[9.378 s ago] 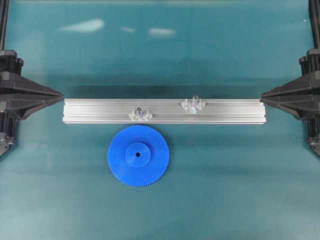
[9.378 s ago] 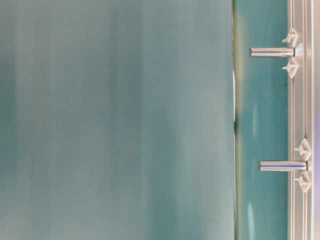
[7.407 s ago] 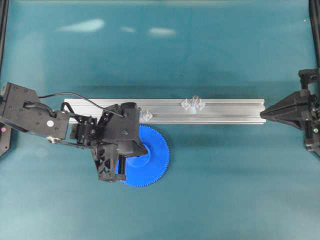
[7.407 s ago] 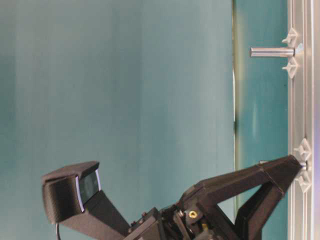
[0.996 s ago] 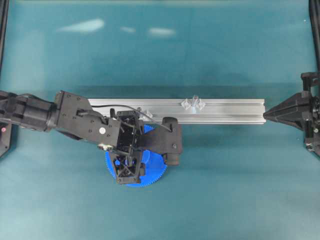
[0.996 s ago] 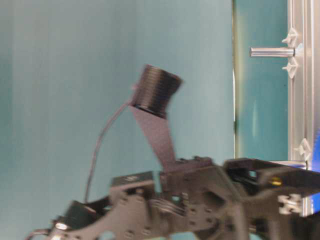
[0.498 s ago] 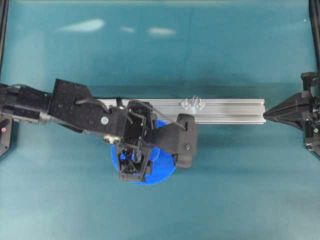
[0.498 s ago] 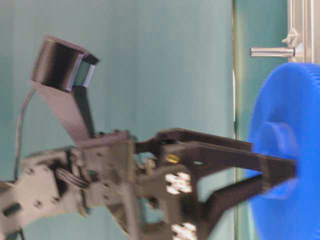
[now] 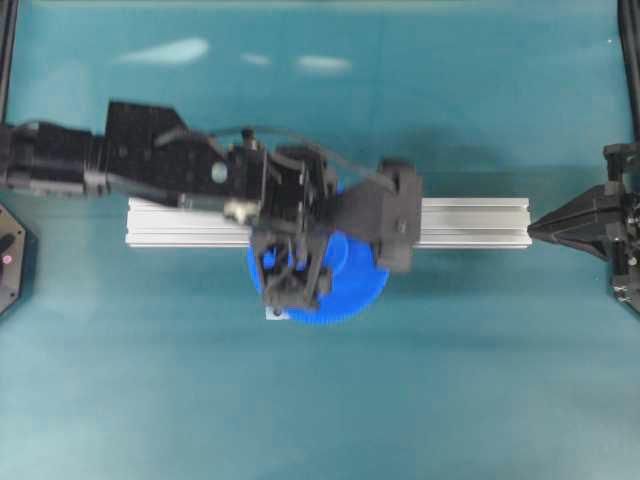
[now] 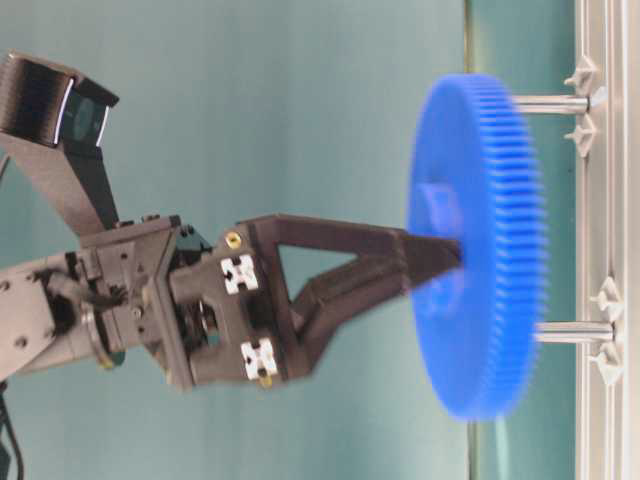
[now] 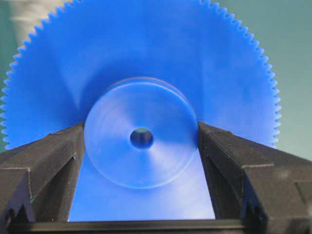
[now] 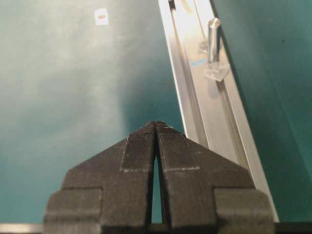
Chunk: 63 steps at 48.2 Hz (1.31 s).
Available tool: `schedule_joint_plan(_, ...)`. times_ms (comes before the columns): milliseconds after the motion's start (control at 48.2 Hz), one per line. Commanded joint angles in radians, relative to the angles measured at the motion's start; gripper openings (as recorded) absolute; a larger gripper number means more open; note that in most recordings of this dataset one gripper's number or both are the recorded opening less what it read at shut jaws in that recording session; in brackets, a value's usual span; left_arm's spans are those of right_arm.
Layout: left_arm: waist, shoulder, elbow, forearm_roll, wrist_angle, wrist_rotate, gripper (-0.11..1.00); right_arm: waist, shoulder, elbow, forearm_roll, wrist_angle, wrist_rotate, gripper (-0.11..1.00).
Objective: Insert the large gear onto the shaft.
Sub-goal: 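Lift the gear and carry it over the right metal shaft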
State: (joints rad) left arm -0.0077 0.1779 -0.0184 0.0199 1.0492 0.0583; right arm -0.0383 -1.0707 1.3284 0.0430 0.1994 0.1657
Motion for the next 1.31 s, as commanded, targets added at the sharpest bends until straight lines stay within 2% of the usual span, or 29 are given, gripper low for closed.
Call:
schedule_joint_plan(0,0.026,-0.037,-0.046,0.002,-0.009,0.02,0.76,-0.002,-0.003,-0.009,0.0,-0.008,0.011,0.05)
schedule_joint_plan(477,0.083,0.077,-0.192,0.006,-0.009,0.135,0.76,-0.003,-0.055,-0.011,0.0,0.014,0.009,0.05)
schedule_joint_plan(768,0.115,0.149,-0.278,0.006,-0.009,0.183,0.76,-0.003,-0.054,-0.009,0.0,0.014,0.009,0.05)
schedule_joint_plan(1286,0.13,0.29,-0.383,0.006,-0.026,0.19,0.76,-0.006,-0.055,-0.002,0.0,0.014,0.011,0.05)
